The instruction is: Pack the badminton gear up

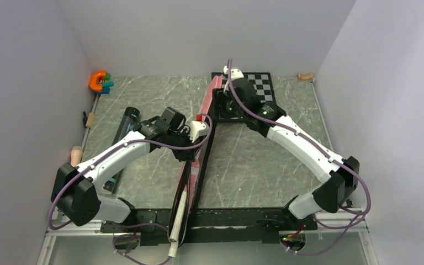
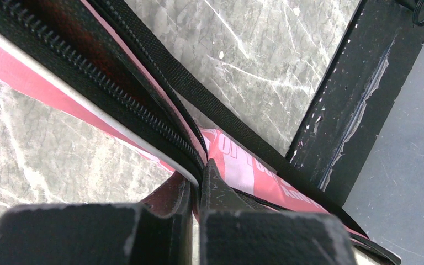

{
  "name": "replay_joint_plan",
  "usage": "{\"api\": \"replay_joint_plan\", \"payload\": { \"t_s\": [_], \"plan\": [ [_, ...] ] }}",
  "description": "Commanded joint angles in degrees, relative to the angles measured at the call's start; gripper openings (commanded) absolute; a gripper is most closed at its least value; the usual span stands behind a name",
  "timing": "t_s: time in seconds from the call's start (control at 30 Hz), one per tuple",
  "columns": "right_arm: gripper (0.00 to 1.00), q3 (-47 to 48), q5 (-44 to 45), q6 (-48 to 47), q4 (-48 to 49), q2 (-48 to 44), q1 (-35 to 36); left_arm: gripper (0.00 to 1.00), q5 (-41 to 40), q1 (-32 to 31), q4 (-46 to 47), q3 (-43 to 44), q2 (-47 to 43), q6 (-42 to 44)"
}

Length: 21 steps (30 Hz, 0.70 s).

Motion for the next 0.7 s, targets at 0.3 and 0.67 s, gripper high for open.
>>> {"api": "replay_joint_plan", "payload": {
  "t_s": [0.3,0.67],
  "plan": [
    [0.49,4.88,10.05,-5.7,1.17,6.09,4.46,0.0,3.85,0.45,1.67,1.39,-1.47,2.56],
    [0.44,4.51,7.32,-3.82,3.85,7.72,1.74,0.0,4.59,0.54,1.36,1.46,-2.13,2.52]
  ]
}}
